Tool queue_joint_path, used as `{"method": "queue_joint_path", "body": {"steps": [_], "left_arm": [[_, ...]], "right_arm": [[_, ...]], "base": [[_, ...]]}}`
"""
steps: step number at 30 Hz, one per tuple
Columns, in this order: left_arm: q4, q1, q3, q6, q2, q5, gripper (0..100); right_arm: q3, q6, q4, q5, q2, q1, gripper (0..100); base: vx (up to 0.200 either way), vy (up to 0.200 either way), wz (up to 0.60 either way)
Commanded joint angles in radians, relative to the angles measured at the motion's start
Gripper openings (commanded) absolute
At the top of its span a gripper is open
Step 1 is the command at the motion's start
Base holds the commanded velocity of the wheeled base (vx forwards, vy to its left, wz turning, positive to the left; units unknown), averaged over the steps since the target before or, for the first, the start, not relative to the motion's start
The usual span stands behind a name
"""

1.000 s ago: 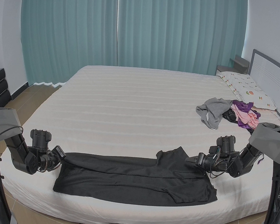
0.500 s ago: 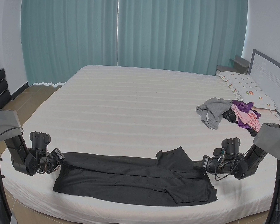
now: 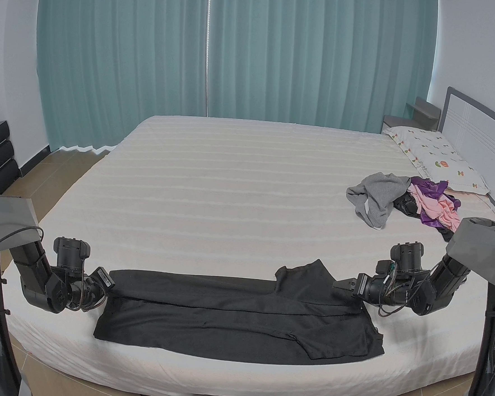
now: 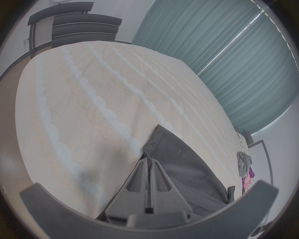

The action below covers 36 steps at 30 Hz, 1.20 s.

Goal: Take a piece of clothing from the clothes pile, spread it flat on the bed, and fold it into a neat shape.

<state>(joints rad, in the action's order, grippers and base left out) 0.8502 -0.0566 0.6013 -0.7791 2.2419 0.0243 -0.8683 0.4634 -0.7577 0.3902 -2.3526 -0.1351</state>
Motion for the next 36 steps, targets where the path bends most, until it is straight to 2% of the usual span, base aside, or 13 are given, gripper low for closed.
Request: {"method": "queue_joint_path", "body": {"steps": [1, 7, 13, 14, 27, 36], "left_arm": [[0.001, 0.0, 0.0, 0.0, 0.012, 0.0, 0], [0.003, 0.0, 0.0, 0.0, 0.013, 0.0, 0], [0.003, 0.0, 0.0, 0.001, 0.018, 0.0, 0], [0.003, 0.0, 0.0, 0.001, 0.018, 0.0, 0], [0.0, 0.0, 0.0, 0.009, 0.024, 0.0, 0], [0.0, -0.002, 0.003, 0.02, 0.038, -0.003, 0]], "right_arm": [[-0.035, 0.0, 0.0, 0.001, -0.039, -0.001, 100], [-0.074, 0.004, 0.0, 0.006, -0.06, -0.003, 100], [-0.094, 0.012, 0.011, 0.075, -0.082, -0.001, 100], [-0.095, 0.012, 0.011, 0.075, -0.083, -0.001, 0], [-0.064, 0.014, 0.0, 0.075, -0.071, 0.011, 0], [0.023, 0.003, -0.002, 0.088, 0.041, 0.069, 0]], "base": [[0.0, 0.0, 0.0], [0.0, 0.0, 0.0], [0.0, 0.0, 0.0], [0.0, 0.0, 0.0], [0.0, 0.0, 0.0], [0.0, 0.0, 0.0]]}}
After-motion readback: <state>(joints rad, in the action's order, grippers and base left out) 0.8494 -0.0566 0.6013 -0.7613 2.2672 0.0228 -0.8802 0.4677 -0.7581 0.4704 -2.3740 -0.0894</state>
